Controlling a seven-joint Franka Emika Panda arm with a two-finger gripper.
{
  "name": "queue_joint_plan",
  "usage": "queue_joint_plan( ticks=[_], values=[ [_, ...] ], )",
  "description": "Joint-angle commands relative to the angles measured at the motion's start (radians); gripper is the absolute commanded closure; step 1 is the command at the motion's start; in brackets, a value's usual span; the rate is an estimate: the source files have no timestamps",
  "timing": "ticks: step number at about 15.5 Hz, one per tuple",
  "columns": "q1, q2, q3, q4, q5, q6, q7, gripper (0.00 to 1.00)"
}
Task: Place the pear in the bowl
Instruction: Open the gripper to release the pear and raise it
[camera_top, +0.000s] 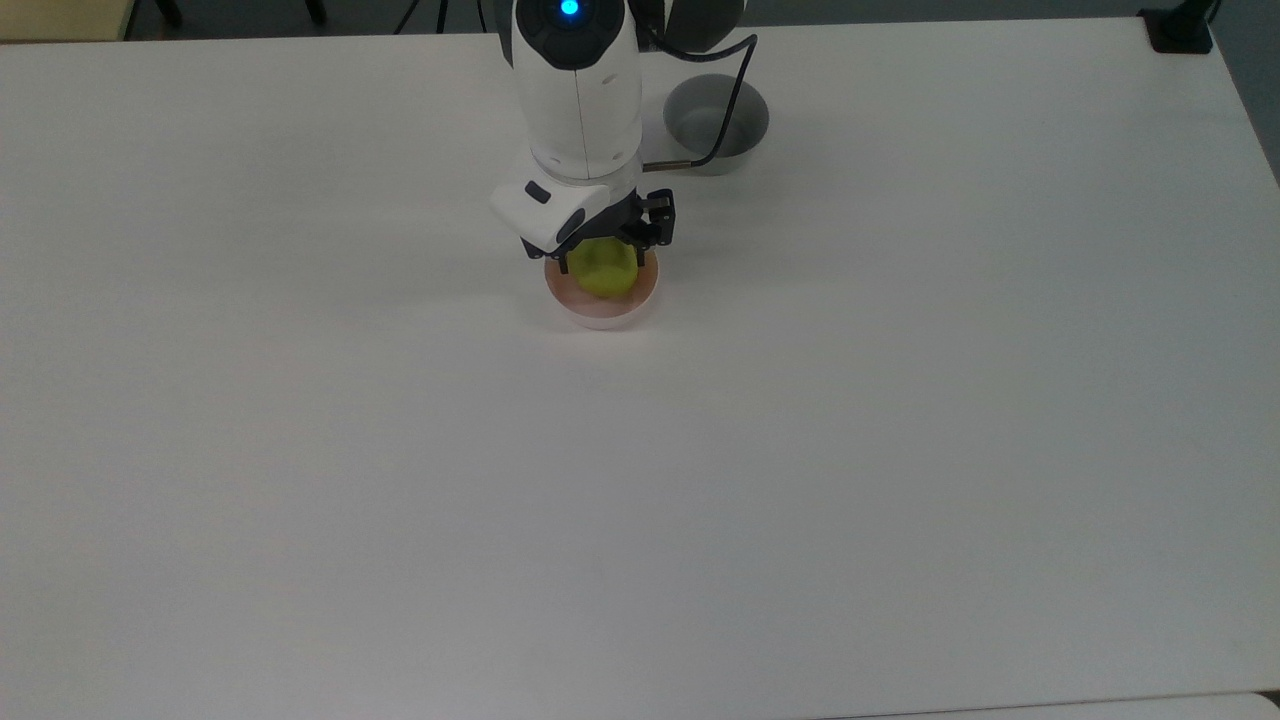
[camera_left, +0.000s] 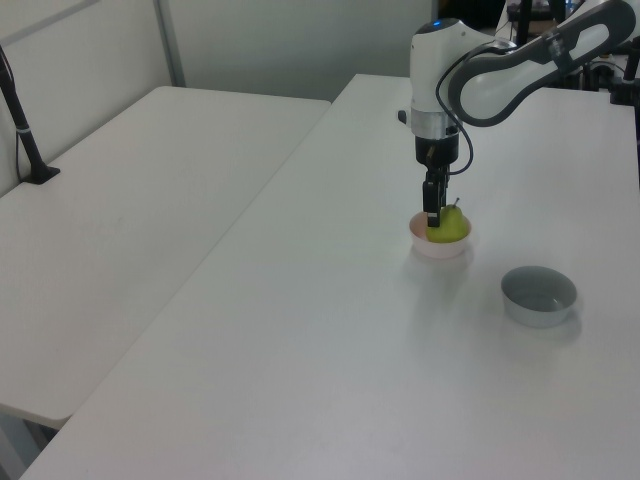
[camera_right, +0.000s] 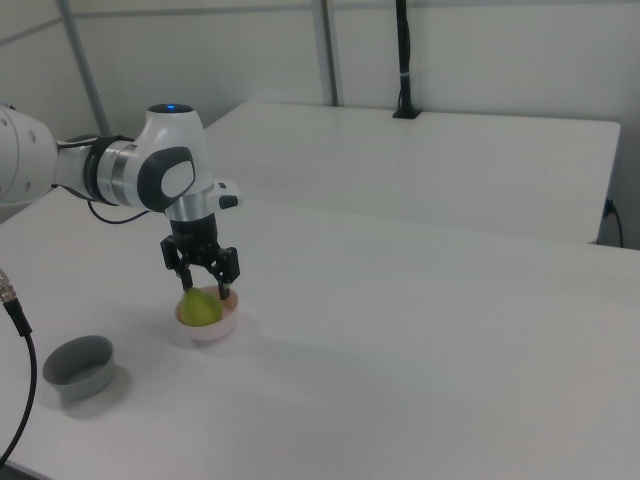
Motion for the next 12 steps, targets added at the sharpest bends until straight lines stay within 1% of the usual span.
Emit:
queue_joint_plan(
  ticks=[1, 3, 5, 8, 12],
  values=[
    [0.000, -0.031, -0.002, -0.010, -0.019, 0.011, 0.026, 0.00],
    [-0.007, -0.048, -0.002, -0.005, -0.019, 0.004, 0.032, 0.00],
    [-0.017, -0.078, -0.002, 0.030, -0.019, -0.074, 0.037, 0.00],
    [-0.053, -0.135, -0.002, 0.083, -0.019, -0.173, 0.039, 0.00],
    [-0.122, -0.229, -0.002, 0.154, -0.008, -0.277, 0.048, 0.00]
  ],
)
